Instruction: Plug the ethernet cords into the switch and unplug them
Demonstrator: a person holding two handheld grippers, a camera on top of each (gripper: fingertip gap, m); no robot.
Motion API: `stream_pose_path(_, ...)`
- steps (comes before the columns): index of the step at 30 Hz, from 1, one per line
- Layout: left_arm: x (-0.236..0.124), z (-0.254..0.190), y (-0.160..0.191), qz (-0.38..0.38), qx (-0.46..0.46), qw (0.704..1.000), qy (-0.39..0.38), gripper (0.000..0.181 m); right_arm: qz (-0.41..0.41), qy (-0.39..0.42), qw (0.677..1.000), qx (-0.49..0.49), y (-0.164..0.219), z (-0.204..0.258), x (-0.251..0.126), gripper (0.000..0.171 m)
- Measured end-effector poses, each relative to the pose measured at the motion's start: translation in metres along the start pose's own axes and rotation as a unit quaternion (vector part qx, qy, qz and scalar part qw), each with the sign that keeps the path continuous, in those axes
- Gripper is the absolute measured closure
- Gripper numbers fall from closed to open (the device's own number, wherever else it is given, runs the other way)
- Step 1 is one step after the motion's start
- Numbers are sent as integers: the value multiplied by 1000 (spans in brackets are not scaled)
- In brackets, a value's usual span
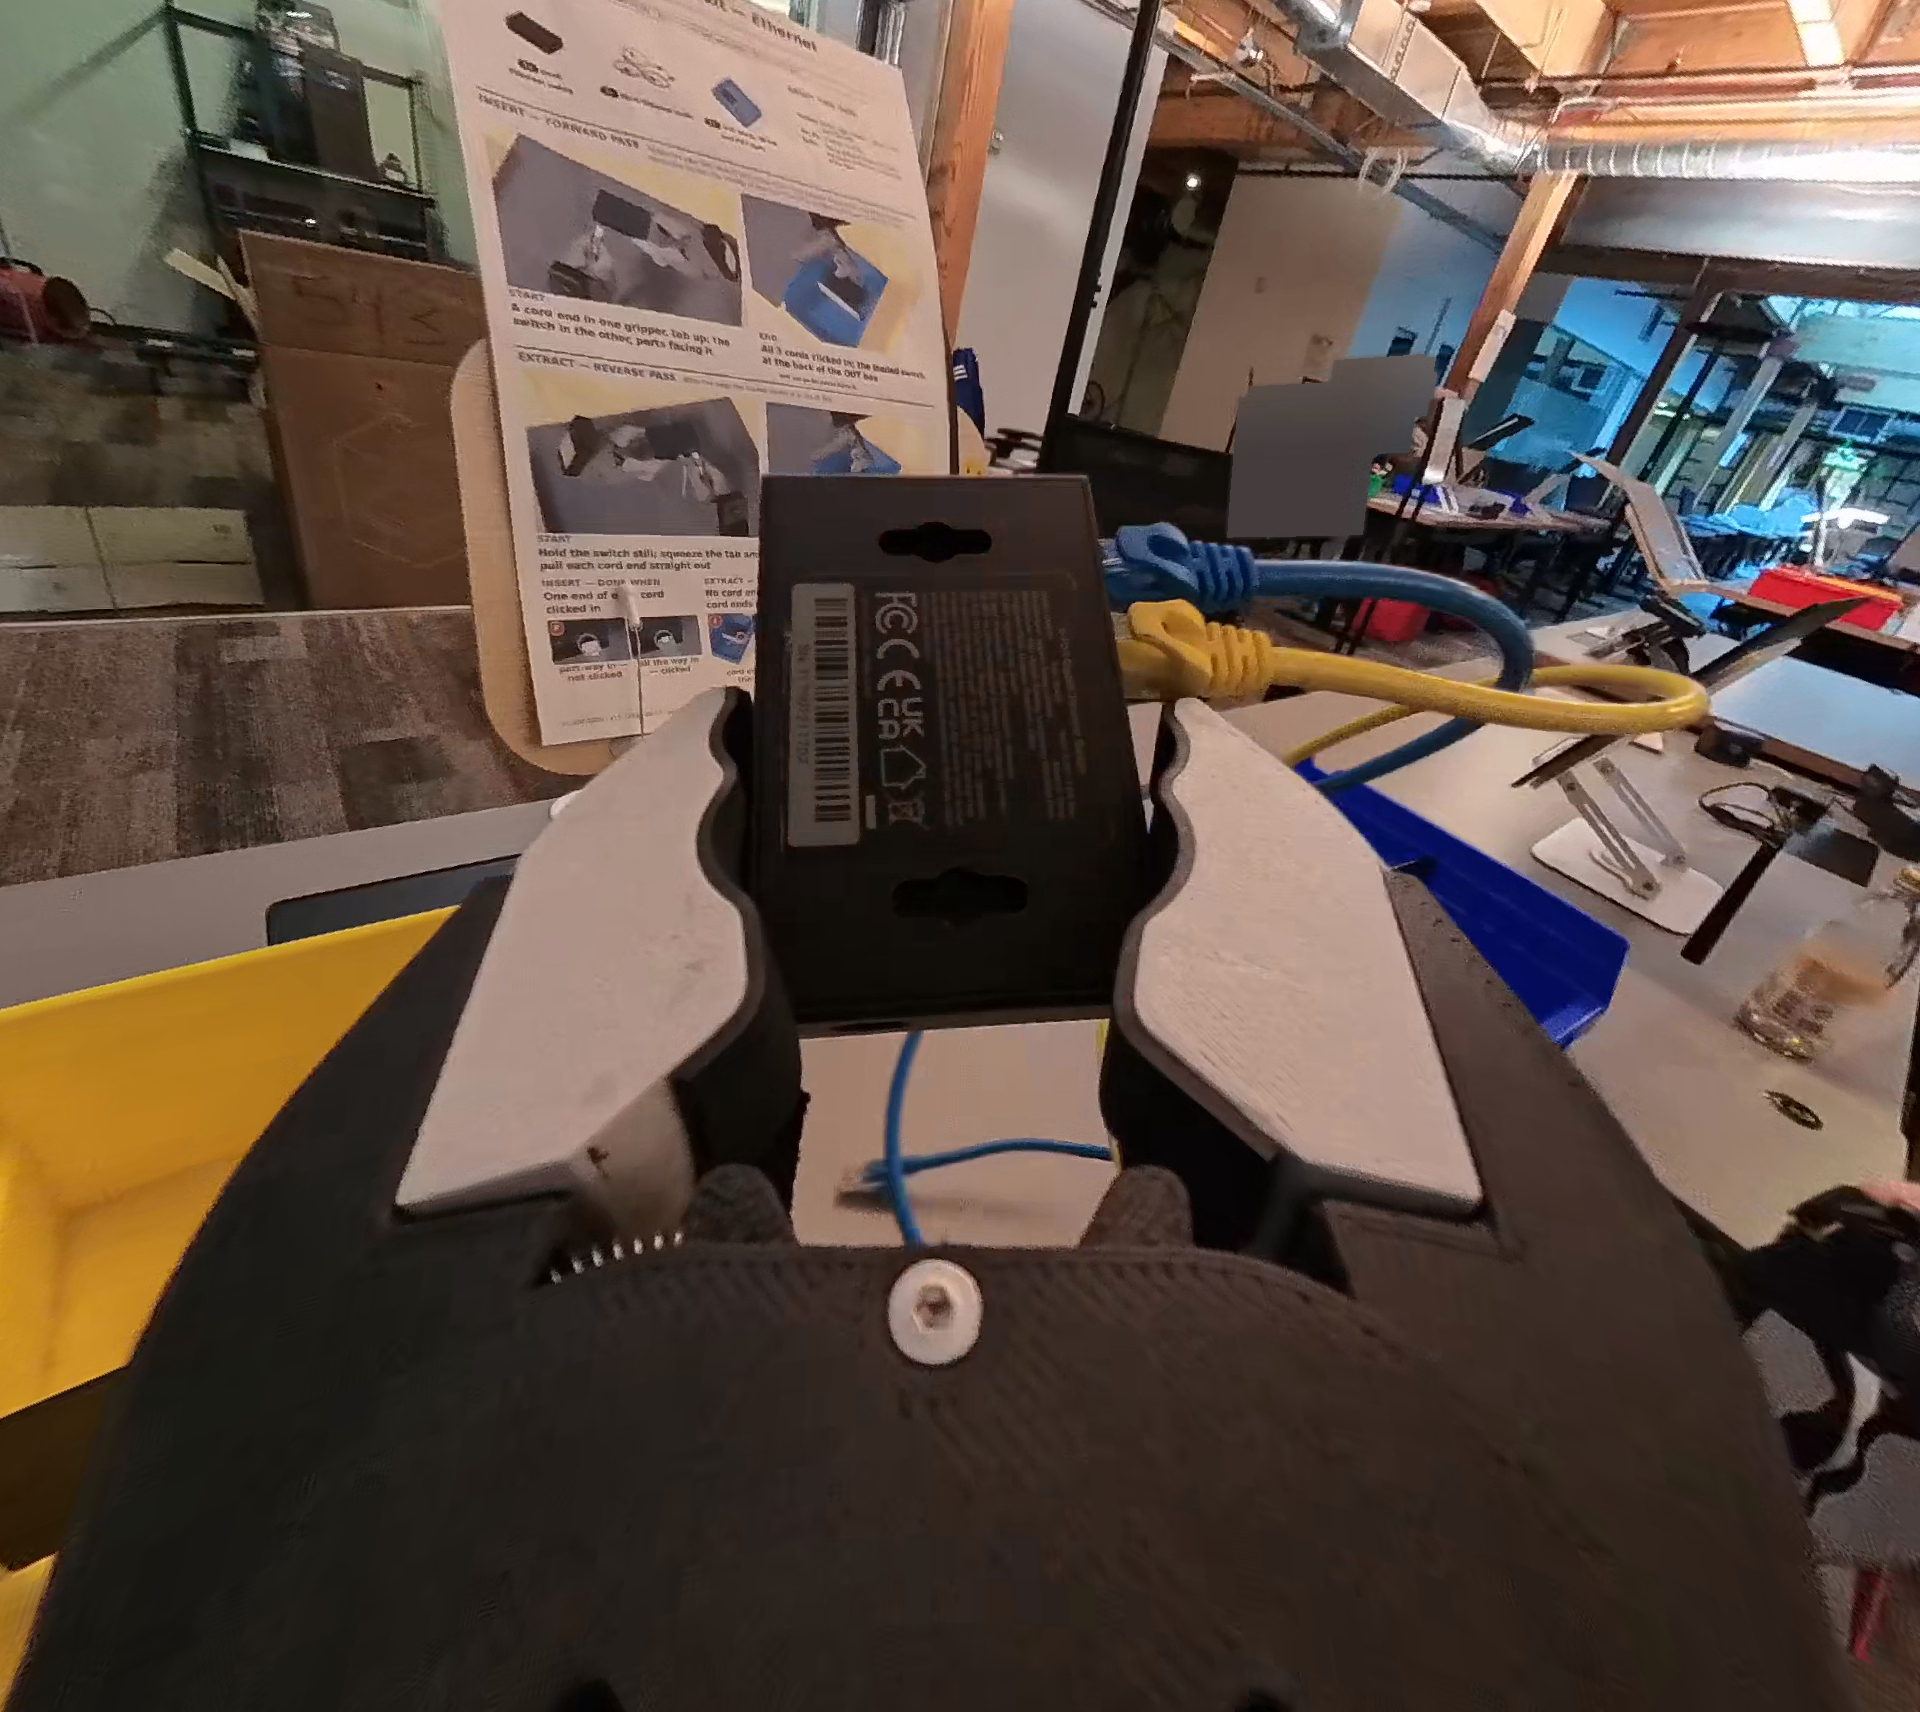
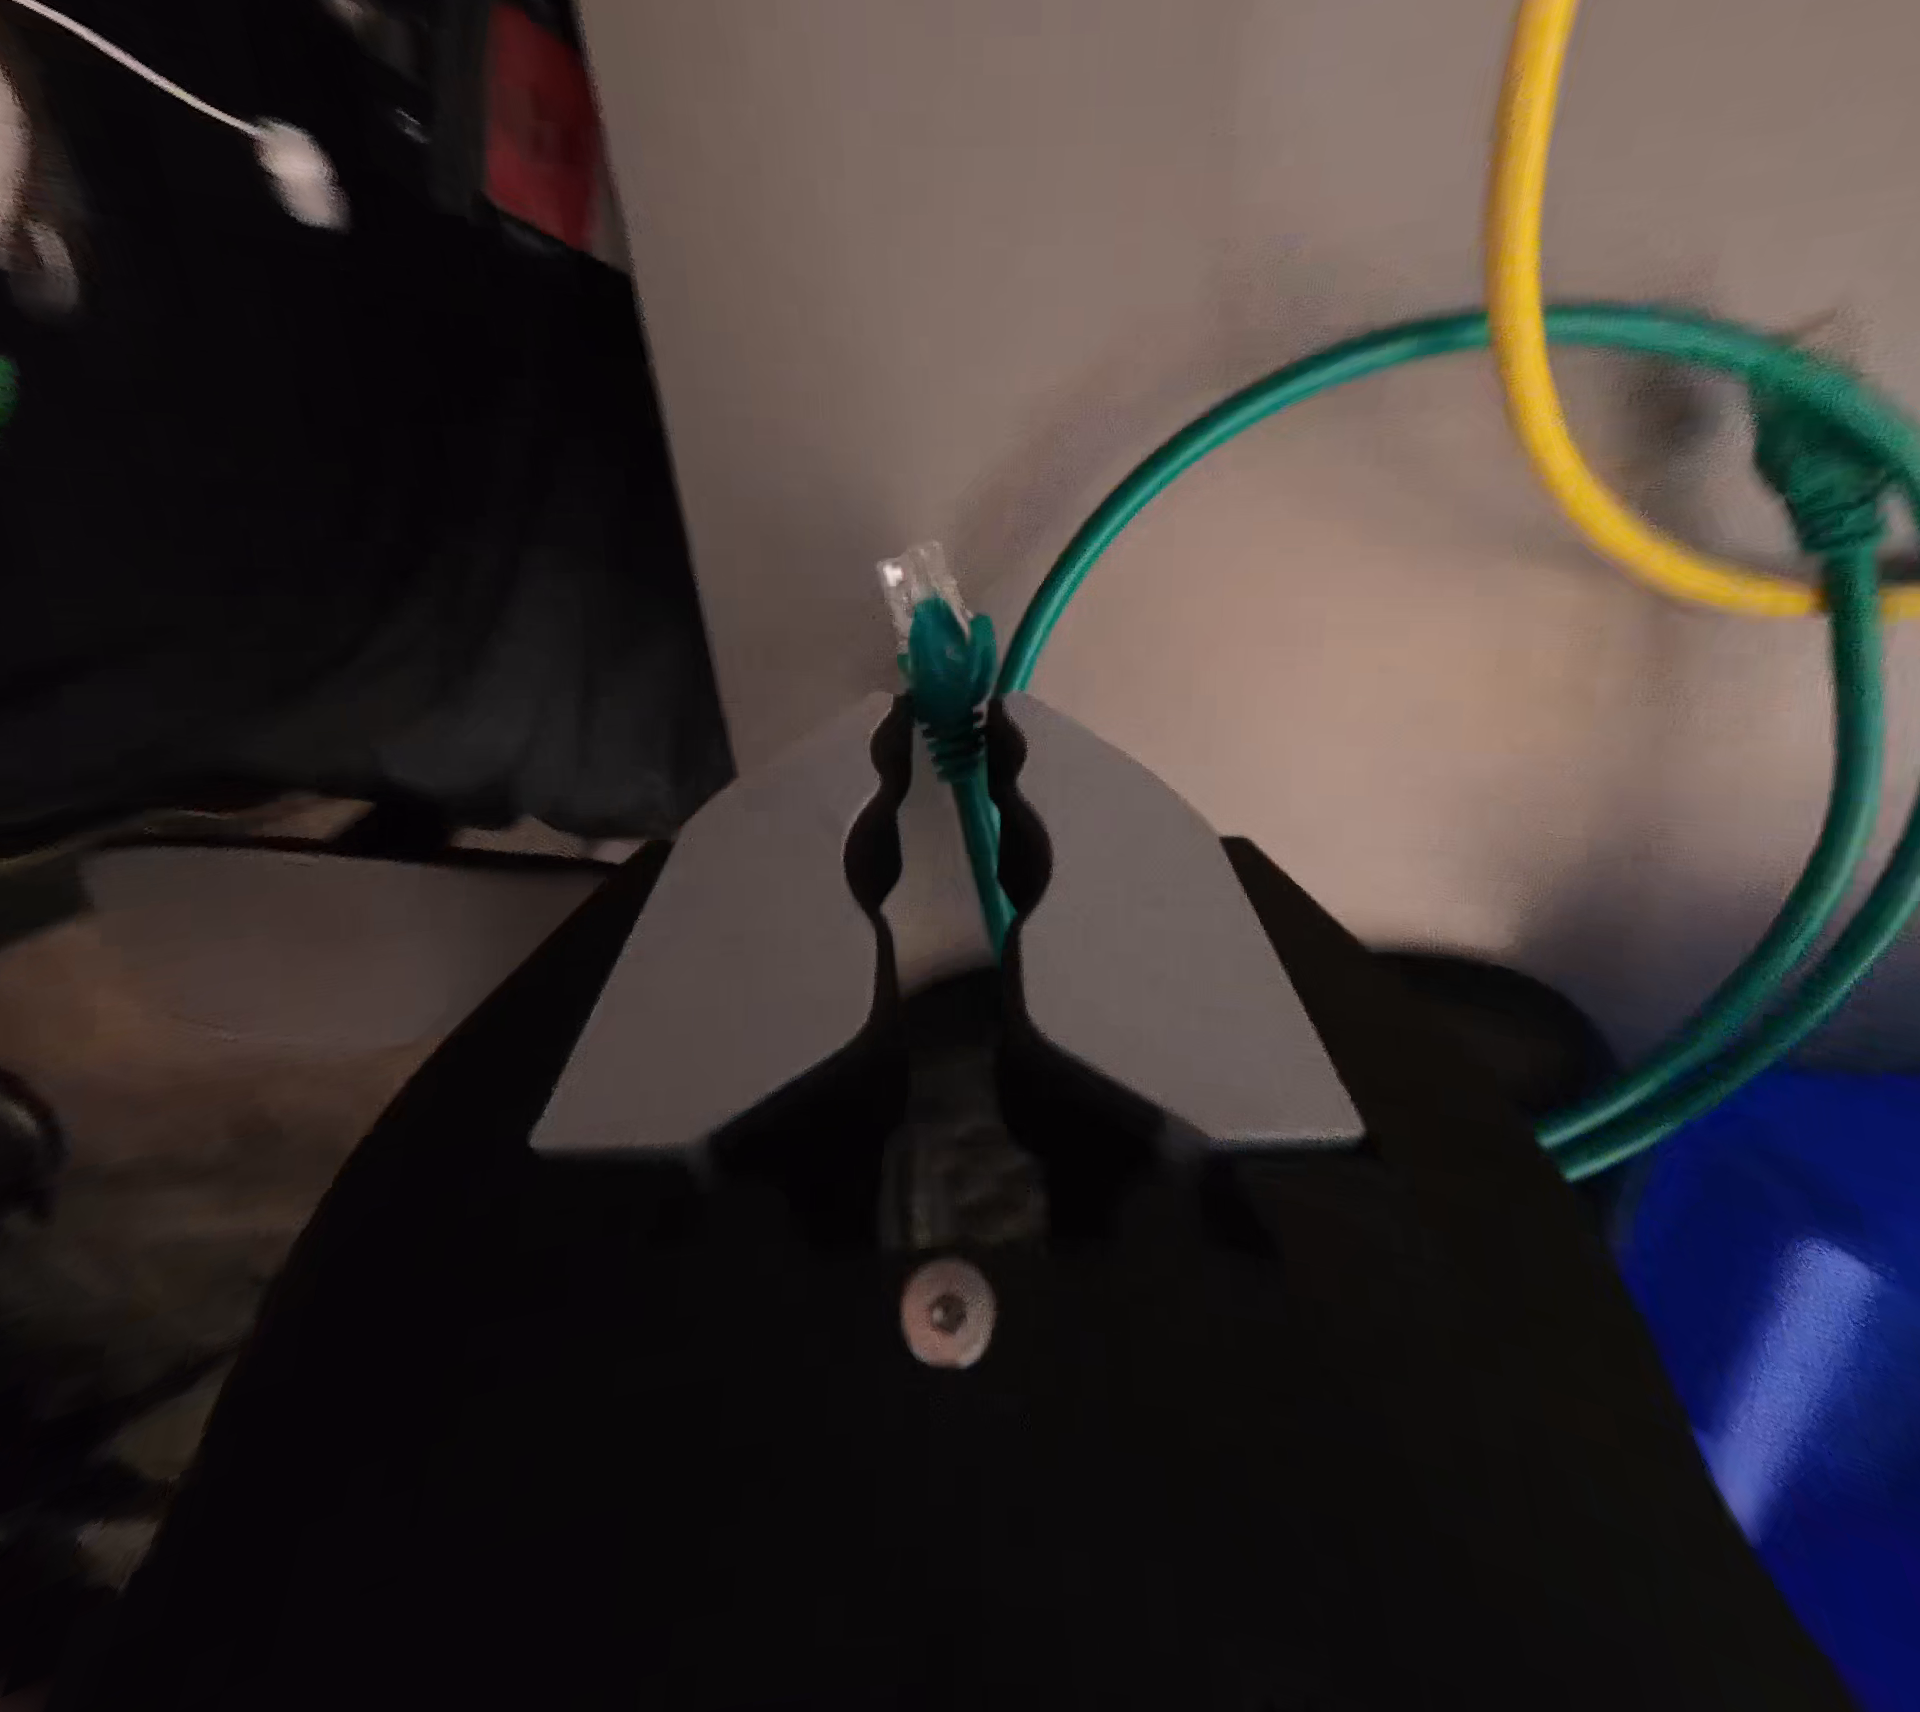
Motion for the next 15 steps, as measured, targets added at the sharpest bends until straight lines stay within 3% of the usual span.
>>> stream_pose_path(1, -2, 1, -1, -3, -3, 1000, 3, 110, -27, -15, 999, 13, 0, 0, -2, 150)
stream_pose_path(5, -7, 4, 0, -2, -10, 1000, 11, 109, -180, -21, 982, 43, -32, -17, -31, 141)
stream_pose_path(7, -6, 6, 2, 3, -8, 1000, 9, 109, -242, 59, 968, 33, -52, -48, -43, 136)
stream_pose_path(9, -5, 6, 3, 3, -9, 1000, 8, 109, -227, 145, 962, -35, -58, -72, -32, 140)
stream_pose_path(12, -3, 5, 4, 5, -9, 1000, 17, 109, -151, 208, 954, -157, -62, -87, 4, 140)
stream_pose_path(15, -1, 3, 4, 3, -9, 1000, 22, 109, -88, 218, 947, -218, -62, -97, 27, 143)
Point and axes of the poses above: each gripper's, where its closed fingertips meet, x out along the fingers, y out of its underside, z = x × y across the jaws, the point moved 1 cm from there along -x, back along the fingers, and after that the axes turned 3 degrees about x, right-handed, at the moved point
